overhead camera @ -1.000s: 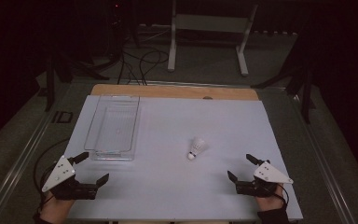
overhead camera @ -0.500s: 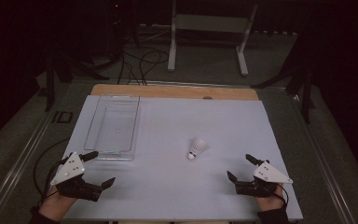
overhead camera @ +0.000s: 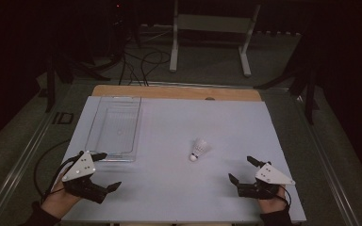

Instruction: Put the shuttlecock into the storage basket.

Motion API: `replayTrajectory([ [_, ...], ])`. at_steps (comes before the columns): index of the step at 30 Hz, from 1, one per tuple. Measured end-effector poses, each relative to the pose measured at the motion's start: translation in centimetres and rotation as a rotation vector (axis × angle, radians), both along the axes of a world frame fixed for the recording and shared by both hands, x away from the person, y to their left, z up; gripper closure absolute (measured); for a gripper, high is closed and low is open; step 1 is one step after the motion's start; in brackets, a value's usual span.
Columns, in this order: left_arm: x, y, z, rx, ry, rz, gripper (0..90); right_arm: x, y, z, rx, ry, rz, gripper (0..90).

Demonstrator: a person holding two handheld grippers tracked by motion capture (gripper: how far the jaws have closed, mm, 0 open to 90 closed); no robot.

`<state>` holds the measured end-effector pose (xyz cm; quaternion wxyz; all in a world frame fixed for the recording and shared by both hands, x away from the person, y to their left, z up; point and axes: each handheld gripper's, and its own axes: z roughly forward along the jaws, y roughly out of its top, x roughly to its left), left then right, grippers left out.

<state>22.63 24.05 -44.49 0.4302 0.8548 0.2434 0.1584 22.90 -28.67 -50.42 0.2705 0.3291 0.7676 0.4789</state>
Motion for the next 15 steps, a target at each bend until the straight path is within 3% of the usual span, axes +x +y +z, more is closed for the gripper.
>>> replayTrajectory([
  [8,0.5,-0.6,0.0,0.044,0.024,-0.027,0.5,0.0,0.0,0.0,-0.004,-0.002,0.0,8.5],
  [9,0.7,-0.9,0.0,0.073,0.047,-0.035,0.4,0.0,0.0,0.1,-0.005,-0.003,0.0,8.5],
  [15,1.0,-1.4,0.0,0.117,0.088,-0.044,0.4,0.0,0.1,0.1,-0.005,0.0,0.003,8.6],
])
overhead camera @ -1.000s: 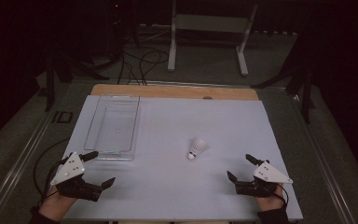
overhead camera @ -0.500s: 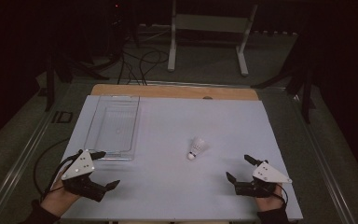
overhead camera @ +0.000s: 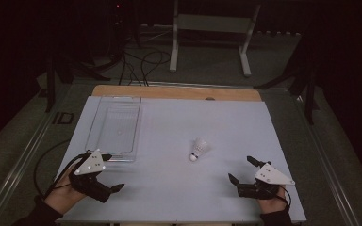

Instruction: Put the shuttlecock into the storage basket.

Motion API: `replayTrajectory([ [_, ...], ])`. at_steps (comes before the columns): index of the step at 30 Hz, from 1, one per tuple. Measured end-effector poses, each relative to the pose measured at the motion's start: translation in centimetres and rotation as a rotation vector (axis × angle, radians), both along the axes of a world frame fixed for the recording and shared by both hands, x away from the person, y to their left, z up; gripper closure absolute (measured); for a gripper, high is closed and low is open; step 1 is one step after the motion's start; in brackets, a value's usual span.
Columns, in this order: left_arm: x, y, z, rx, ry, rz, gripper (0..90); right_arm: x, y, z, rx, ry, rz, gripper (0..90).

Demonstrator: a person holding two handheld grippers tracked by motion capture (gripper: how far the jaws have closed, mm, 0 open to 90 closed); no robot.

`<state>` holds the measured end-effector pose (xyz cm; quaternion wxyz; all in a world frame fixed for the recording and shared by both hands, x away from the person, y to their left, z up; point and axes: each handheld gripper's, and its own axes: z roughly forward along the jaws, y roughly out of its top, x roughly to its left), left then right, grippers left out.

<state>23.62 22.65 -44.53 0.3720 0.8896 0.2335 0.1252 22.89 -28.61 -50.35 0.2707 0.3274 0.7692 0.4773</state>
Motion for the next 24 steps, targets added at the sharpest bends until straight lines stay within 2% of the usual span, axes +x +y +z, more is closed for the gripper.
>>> replayTrajectory([
  [1,0.0,-0.1,0.0,0.01,-0.007,0.001,0.4,0.0,0.0,0.0,0.0,0.0,-0.001,8.6],
  [5,0.1,-0.4,-0.2,0.013,0.022,-0.007,0.4,0.0,0.0,0.1,-0.004,-0.007,-0.008,8.6],
  [6,0.1,-0.5,-0.3,0.025,0.047,-0.009,0.4,-0.1,-0.1,0.2,-0.004,-0.02,-0.014,8.5],
  [8,0.1,-0.7,-0.3,0.034,0.046,-0.005,0.4,-0.1,-0.1,0.2,-0.004,-0.028,-0.022,8.5],
  [10,0.2,-0.9,-0.3,0.045,0.074,-0.007,0.4,-0.1,-0.1,0.2,-0.005,-0.026,-0.018,8.5],
  [15,0.3,-1.6,-0.4,0.086,0.112,-0.027,0.4,-0.1,0.0,0.1,-0.008,-0.019,-0.015,8.5],
  [20,0.4,-2.3,-0.7,0.115,0.142,-0.036,0.4,-0.1,0.0,0.0,-0.01,-0.012,-0.008,8.6],
  [22,0.3,-2.5,-0.7,0.134,0.143,-0.044,0.4,-0.1,0.1,0.0,-0.013,-0.012,-0.007,8.5],
  [24,0.3,-2.5,-0.7,0.134,0.143,-0.044,0.4,-0.1,0.1,0.0,-0.013,-0.012,-0.006,8.5],
])
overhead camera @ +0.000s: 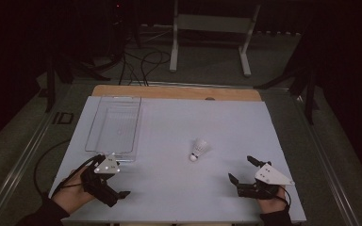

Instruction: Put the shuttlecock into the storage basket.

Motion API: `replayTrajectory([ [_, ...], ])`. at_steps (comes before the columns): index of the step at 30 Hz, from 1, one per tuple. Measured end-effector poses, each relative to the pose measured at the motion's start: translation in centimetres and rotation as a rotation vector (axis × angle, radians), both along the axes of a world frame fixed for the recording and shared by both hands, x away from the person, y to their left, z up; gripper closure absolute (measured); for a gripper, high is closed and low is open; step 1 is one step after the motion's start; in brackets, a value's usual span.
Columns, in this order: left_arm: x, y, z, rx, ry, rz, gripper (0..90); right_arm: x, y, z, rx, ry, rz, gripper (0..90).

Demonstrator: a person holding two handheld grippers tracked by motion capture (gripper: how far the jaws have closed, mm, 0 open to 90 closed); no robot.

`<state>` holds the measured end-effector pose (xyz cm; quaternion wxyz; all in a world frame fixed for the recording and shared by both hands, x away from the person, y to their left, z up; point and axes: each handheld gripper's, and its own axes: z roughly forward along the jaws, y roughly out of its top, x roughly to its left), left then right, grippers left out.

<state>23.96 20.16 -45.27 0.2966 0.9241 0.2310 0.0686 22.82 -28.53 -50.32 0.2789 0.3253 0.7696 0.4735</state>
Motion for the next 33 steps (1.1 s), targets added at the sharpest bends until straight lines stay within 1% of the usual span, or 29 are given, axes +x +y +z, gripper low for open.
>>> replayTrajectory([
  [1,-0.1,-0.3,0.0,0.024,0.003,-0.003,0.4,0.0,0.0,0.0,-0.001,0.001,0.0,8.6],
  [2,-0.1,-0.3,0.0,0.024,0.003,-0.003,0.4,0.0,0.0,0.0,-0.002,0.001,0.0,8.5],
  [3,-0.1,-0.6,0.0,0.033,0.016,0.009,0.4,0.0,0.0,0.0,-0.004,0.002,-0.002,8.6],
  [4,-0.1,-0.6,0.0,0.033,0.016,0.009,0.4,0.0,0.0,0.0,-0.004,0.002,-0.002,8.6],
  [5,0.0,-0.7,0.1,0.032,0.025,0.016,0.4,0.0,0.0,0.0,-0.004,0.001,-0.003,8.6],
  [6,0.0,-0.8,0.1,0.041,0.025,0.018,0.5,0.0,0.0,0.0,-0.004,0.002,-0.005,8.6],
  [9,0.1,-1.1,0.1,0.051,0.063,0.017,0.4,0.0,0.1,0.0,-0.006,0.001,-0.005,8.6],
  [11,0.1,-1.4,0.2,0.072,0.067,0.017,0.4,0.0,0.1,0.0,-0.008,0.002,-0.005,8.6],
  [12,0.1,-1.4,0.2,0.072,0.067,0.017,0.4,0.0,0.1,-0.1,-0.005,0.005,-0.003,8.6],
  [13,0.2,-1.7,0.1,0.084,0.073,0.02,0.4,0.0,0.1,-0.1,-0.008,0.006,-0.004,8.6],
  [14,0.2,-1.8,0.1,0.086,0.079,0.022,0.4,0.0,0.1,-0.1,-0.009,0.006,-0.003,8.6],
  [18,0.3,-2.2,-0.1,0.107,0.085,0.021,0.4,0.0,0.1,-0.1,-0.011,0.011,-0.003,8.6],
  [20,0.4,-2.3,-0.1,0.108,0.102,0.02,0.4,0.1,0.1,-0.1,-0.012,0.011,-0.003,8.6],
  [22,0.4,-2.5,-0.2,0.118,0.109,0.023,0.4,0.1,0.1,-0.1,-0.014,0.01,-0.001,8.6],
  [24,0.5,-2.7,-0.3,0.134,0.117,0.021,0.5,0.1,0.1,-0.1,-0.014,0.011,-0.001,8.6],
  [25,0.5,-2.8,-0.3,0.142,0.123,0.028,0.5,0.1,0.1,-0.1,-0.015,0.011,-0.002,8.6],
  [26,0.5,-2.9,-0.3,0.151,0.13,0.02,0.5,0.1,0.1,-0.1,-0.015,0.012,-0.003,8.6],
  [27,0.5,-3.1,-0.3,0.146,0.136,0.022,0.5,0.1,0.1,-0.2,-0.014,0.012,-0.002,8.6],
  [29,0.6,-3.1,-0.3,0.152,0.137,0.027,0.5,0.1,0.1,-0.2,-0.014,0.012,-0.003,8.6],
  [33,0.7,-3.6,0.0,0.158,0.159,0.034,0.5,0.1,0.1,-0.2,-0.014,0.016,-0.002,8.6],
])
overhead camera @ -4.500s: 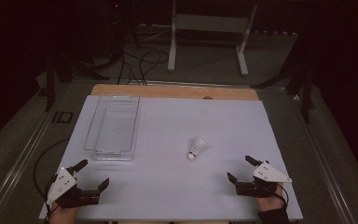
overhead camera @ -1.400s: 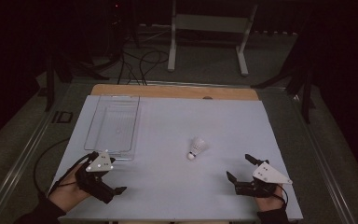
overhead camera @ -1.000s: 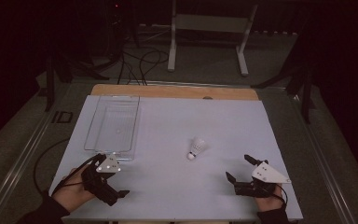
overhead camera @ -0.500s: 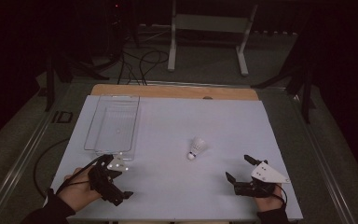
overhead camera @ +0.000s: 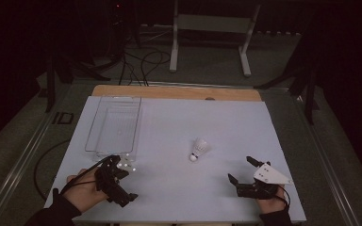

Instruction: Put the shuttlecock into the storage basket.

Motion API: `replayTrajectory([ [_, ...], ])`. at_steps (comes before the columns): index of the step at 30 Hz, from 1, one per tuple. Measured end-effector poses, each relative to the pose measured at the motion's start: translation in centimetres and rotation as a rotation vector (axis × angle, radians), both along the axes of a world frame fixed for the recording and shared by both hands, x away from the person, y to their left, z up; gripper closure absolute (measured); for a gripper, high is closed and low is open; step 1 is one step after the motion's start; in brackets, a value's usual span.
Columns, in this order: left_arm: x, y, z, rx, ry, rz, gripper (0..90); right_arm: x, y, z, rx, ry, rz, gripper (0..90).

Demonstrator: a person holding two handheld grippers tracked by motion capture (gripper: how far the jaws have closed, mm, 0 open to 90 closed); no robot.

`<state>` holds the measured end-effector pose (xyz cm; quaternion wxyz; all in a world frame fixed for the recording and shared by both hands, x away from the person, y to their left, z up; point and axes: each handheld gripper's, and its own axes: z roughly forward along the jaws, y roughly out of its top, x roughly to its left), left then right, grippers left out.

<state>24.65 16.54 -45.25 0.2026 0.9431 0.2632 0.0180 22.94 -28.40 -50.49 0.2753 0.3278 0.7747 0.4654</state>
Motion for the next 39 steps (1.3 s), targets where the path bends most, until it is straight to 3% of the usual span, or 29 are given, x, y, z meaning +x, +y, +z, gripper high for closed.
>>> replayTrajectory([
  [4,0.0,-0.6,0.3,0.028,-0.002,0.012,0.5,0.0,0.0,0.0,-0.003,0.001,-0.001,8.6],
  [13,0.2,-2.2,0.7,0.023,0.035,0.022,0.6,0.0,0.0,0.0,-0.006,0.001,-0.002,8.7],
  [16,0.1,-3.3,0.6,0.051,0.03,-0.005,0.6,0.0,0.0,0.0,-0.006,0.003,-0.003,8.7],
  [22,0.2,-4.7,0.1,0.055,0.055,-0.038,0.6,0.0,0.0,0.0,-0.006,0.005,-0.004,8.7],
  [39,1.1,-7.9,0.0,0.001,0.066,-0.037,0.6,0.1,0.1,-0.1,-0.006,0.012,0.0,8.7],
])
